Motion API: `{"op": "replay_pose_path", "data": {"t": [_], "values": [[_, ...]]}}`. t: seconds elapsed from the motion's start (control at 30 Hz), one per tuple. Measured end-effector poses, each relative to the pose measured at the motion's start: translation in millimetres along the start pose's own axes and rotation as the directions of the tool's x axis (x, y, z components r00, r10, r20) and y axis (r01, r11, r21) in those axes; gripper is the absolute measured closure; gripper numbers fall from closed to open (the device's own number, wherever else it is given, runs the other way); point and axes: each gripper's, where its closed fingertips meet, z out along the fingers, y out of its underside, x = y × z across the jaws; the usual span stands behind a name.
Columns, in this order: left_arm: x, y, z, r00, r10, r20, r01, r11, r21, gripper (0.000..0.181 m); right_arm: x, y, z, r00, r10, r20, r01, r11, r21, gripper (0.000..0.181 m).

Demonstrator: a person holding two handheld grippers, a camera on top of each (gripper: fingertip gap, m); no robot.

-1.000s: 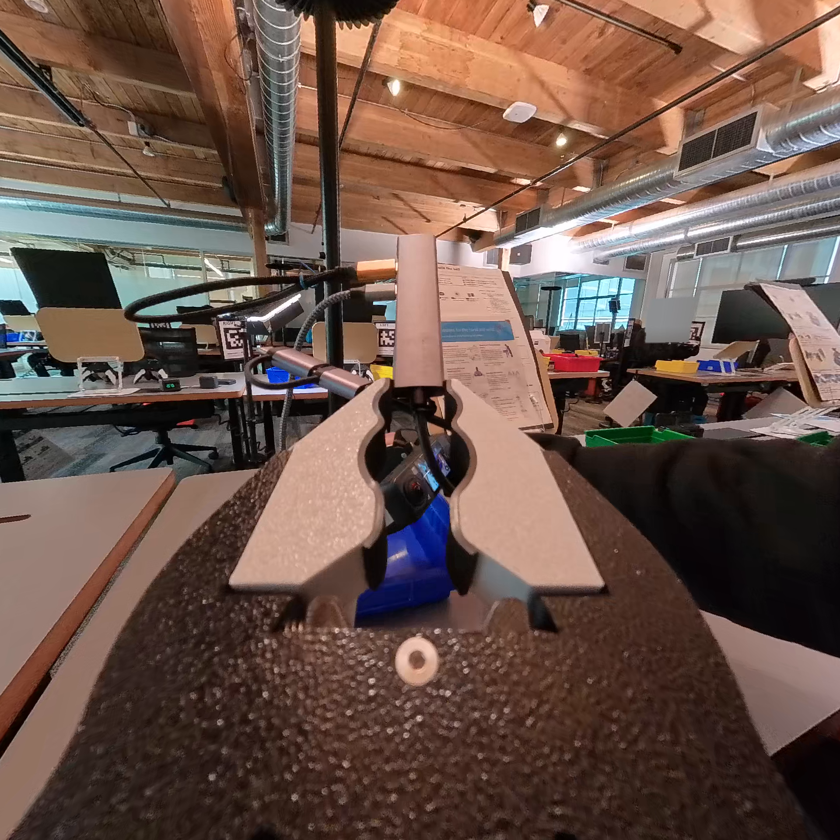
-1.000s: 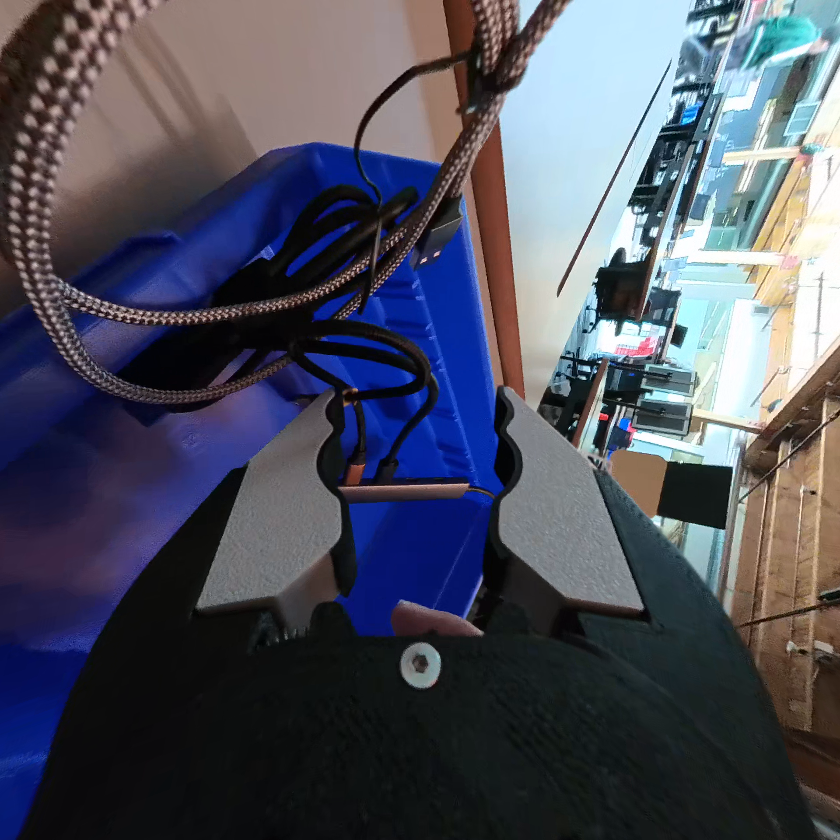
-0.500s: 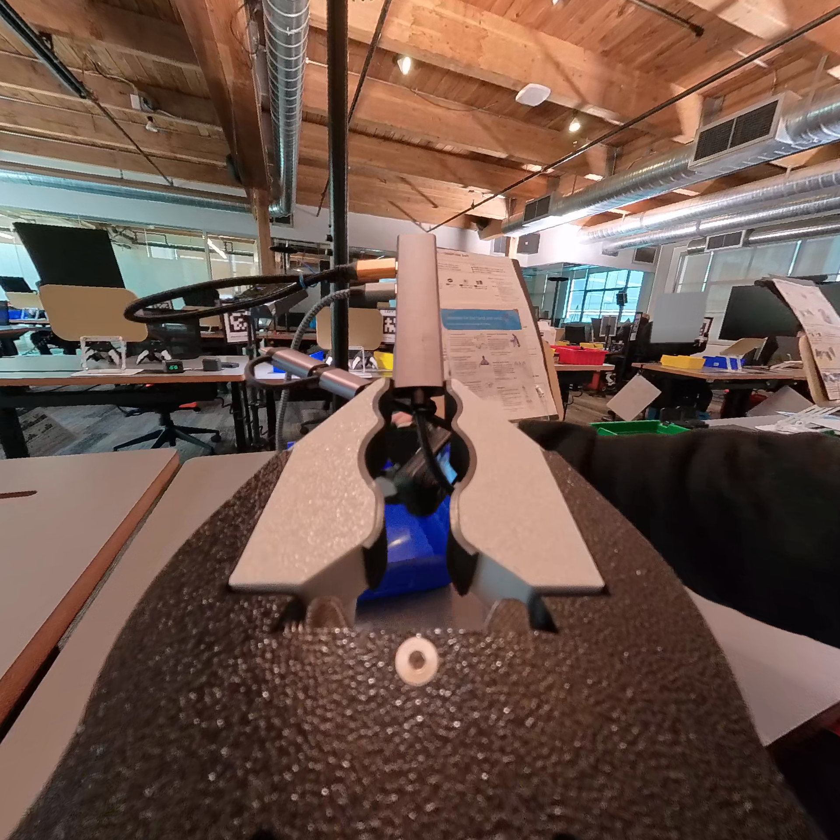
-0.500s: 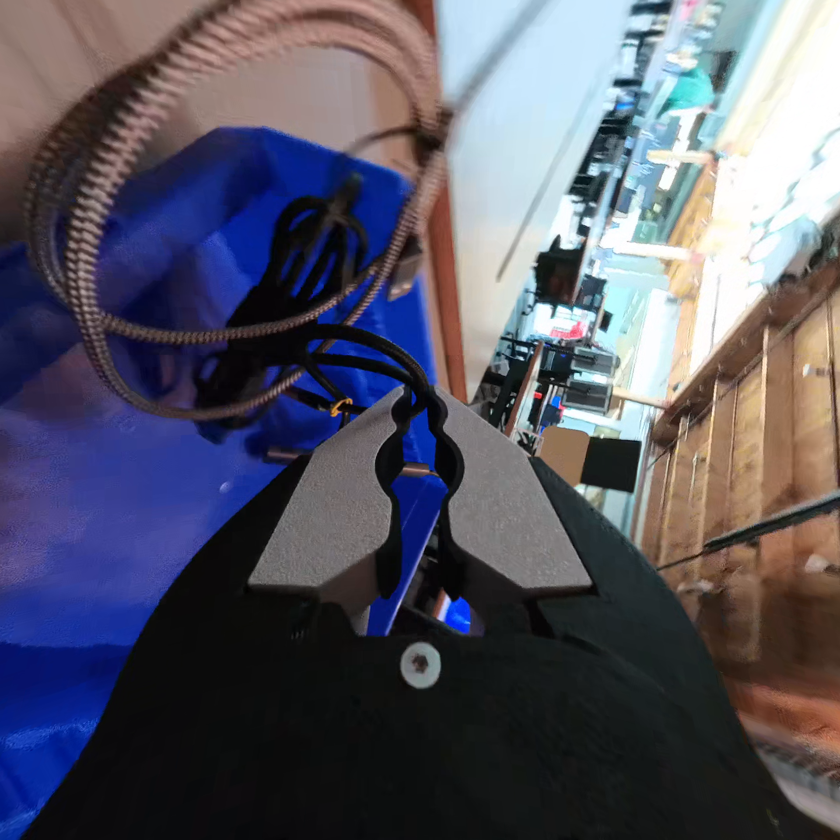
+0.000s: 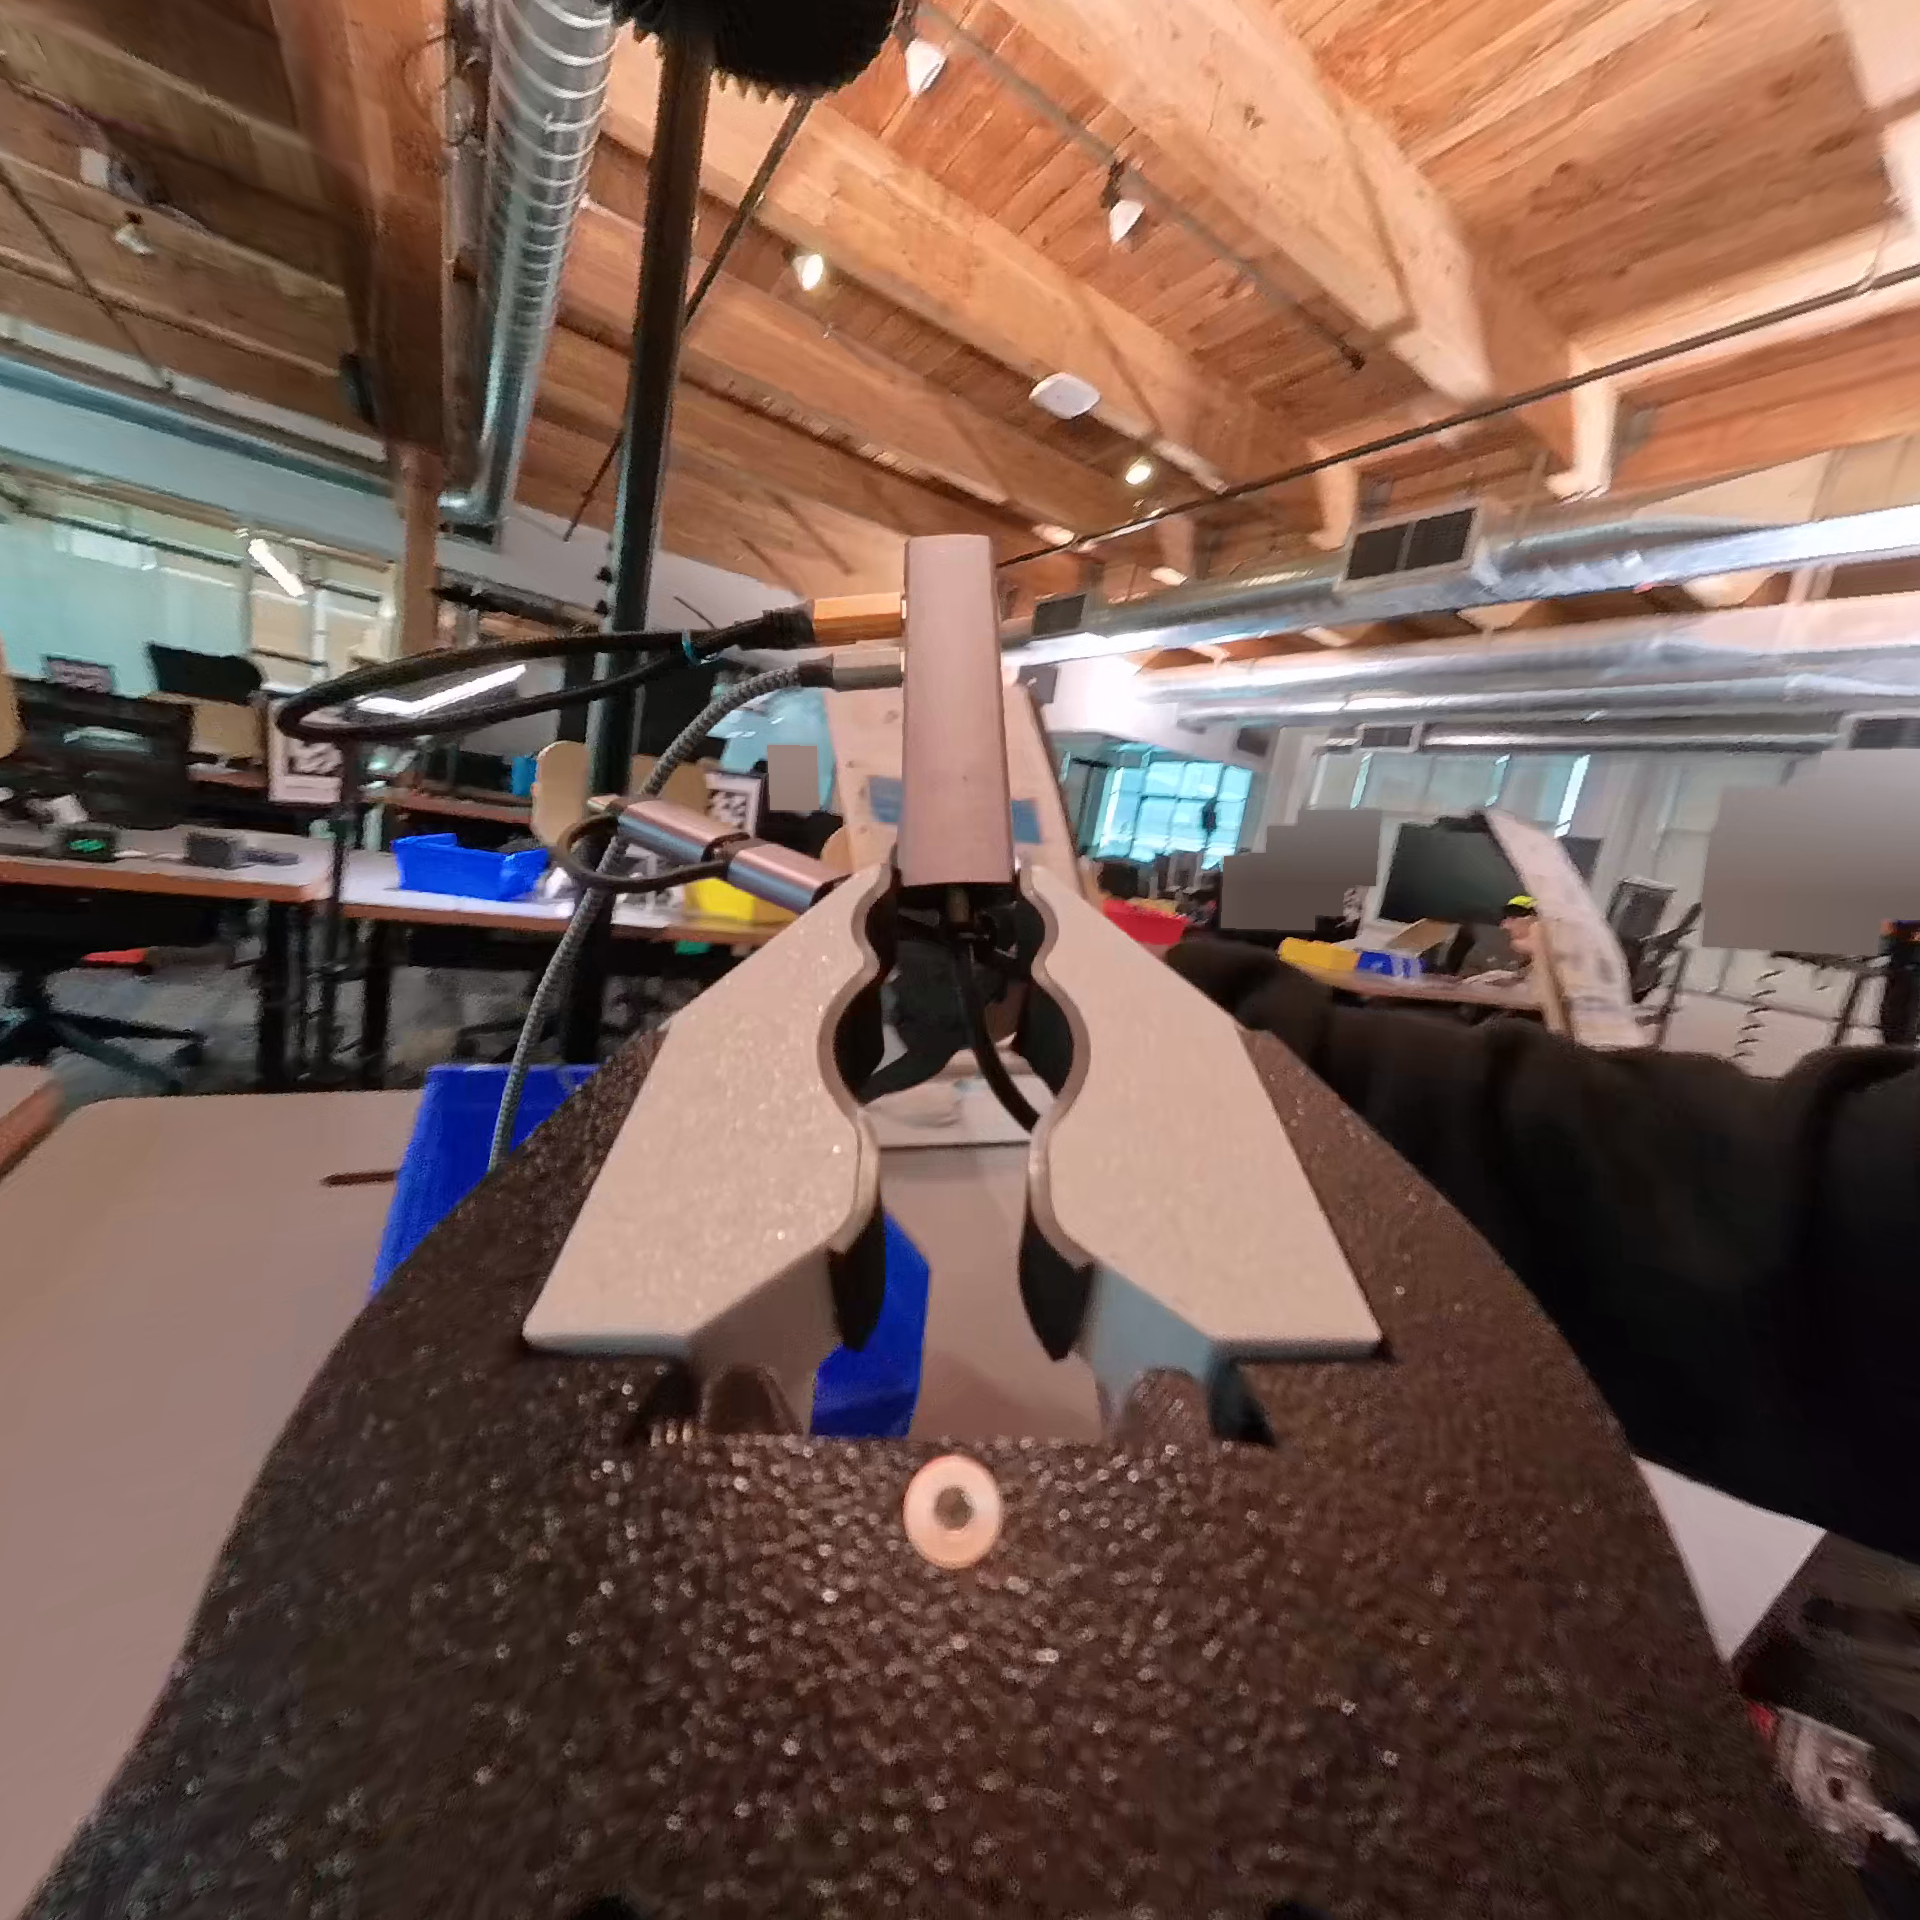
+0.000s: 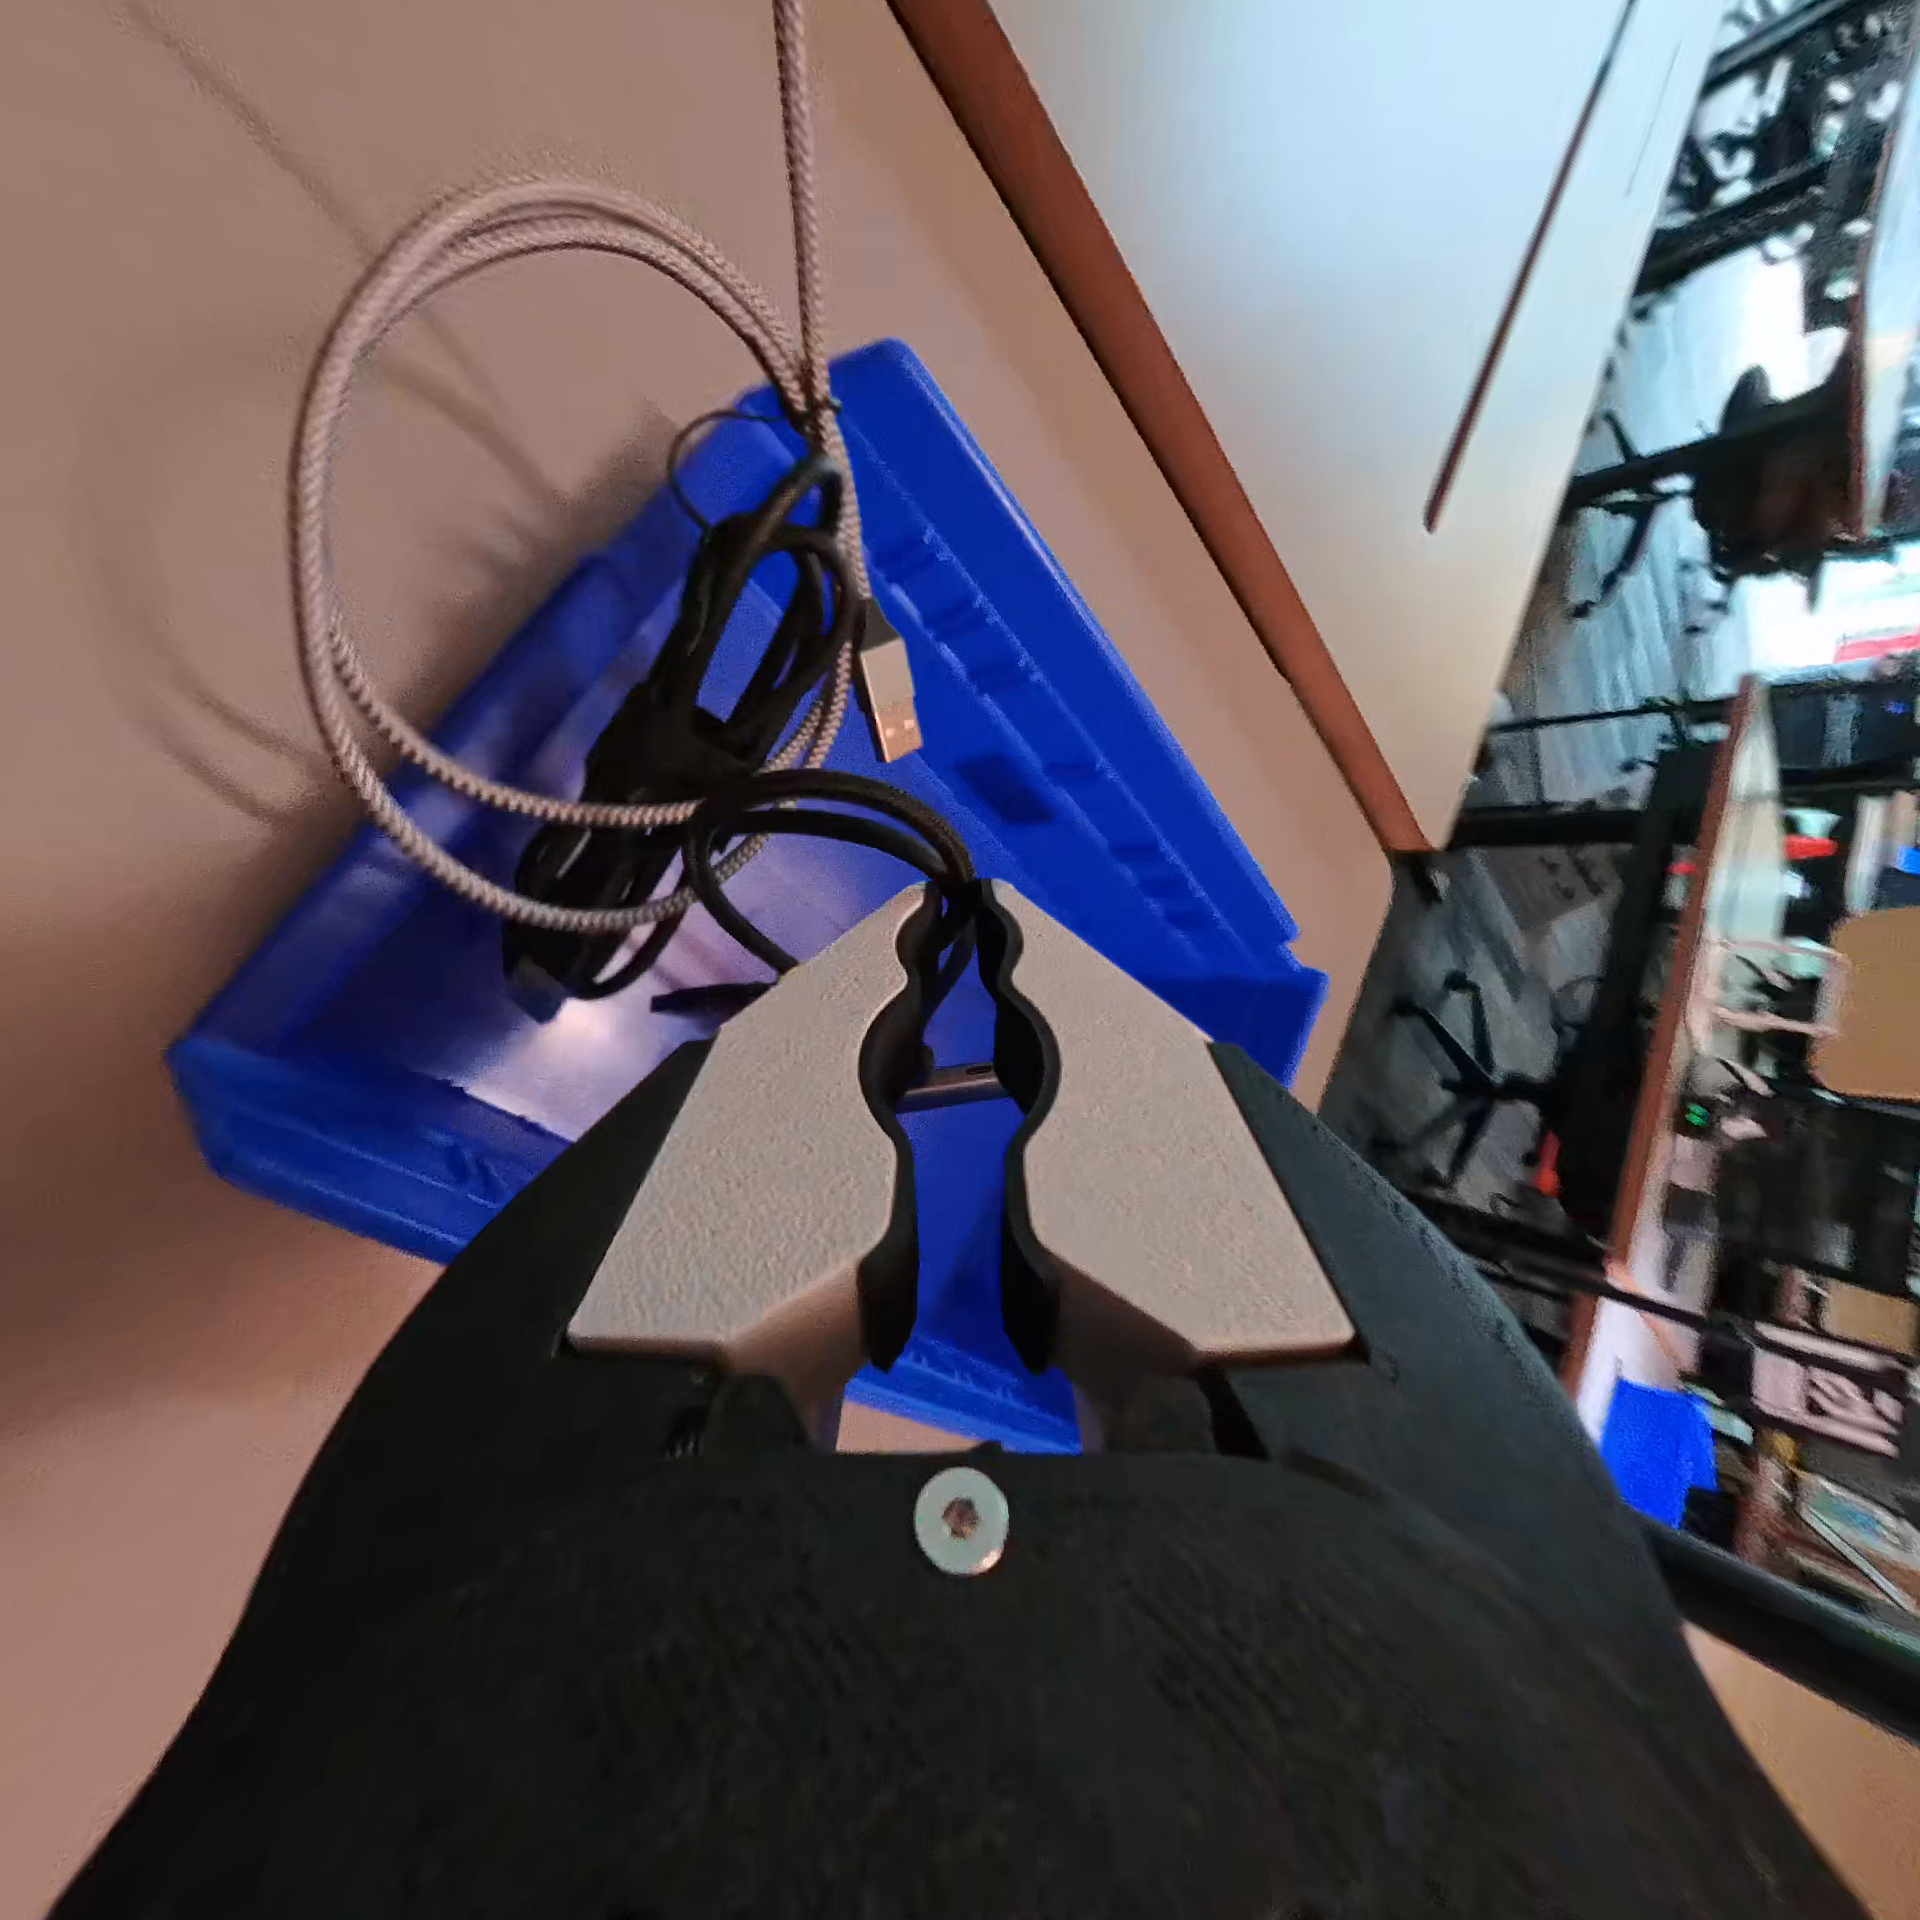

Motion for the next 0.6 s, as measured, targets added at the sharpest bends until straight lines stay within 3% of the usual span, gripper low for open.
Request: {"op": "replay_pose_path", "data": {"t": [0.03, 0.17, 0.27, 0.37, 0.43, 0.6], "values": [[5.2, -2.5, 1.9, 0.999, -0.019, -0.033, 0.02, 1.0, 0.024, 0.161, 3.4, 1.8, 0.7, 0.999, 0.005, -0.035, -0.006, 1.0, -0.018, 0.177], [17.4, -6.2, 10.7, 0.987, -0.059, -0.148, 0.078, 0.988, 0.13, 0.162, -9.1, -32.9, -7.0, 0.986, 0.151, 0.065, -0.162, 0.963, 0.215, 0.177], [-17.5, 6.3, 9.7, 0.995, -0.097, 0.002, 0.096, 0.986, 0.133, 0.162, 4.9, -45.6, -24.9, 0.948, 0.301, 0.103, -0.317, 0.868, 0.383, 0.177], [-52.3, 18.6, -2.0, 0.984, -0.073, 0.163, 0.06, 0.994, 0.087, 0.162, 34.1, -31.3, -41.1, 0.883, 0.466, 0.053, -0.43, 0.76, 0.487, 0.178], [-60.3, 31.7, -2.6, 0.977, -0.144, 0.16, 0.14, 0.989, 0.036, 0.162, 57.9, -7.8, -45.8, 0.773, 0.634, 0.0, -0.542, 0.66, 0.52, 0.177], [-20.7, 68.3, 27.2, 0.924, -0.366, -0.114, 0.351, 0.927, -0.128, 0.161, 87.6, 54.3, -45.5, 0.352, 0.934, -0.058, -0.734, 0.314, 0.602, 0.177]]}}
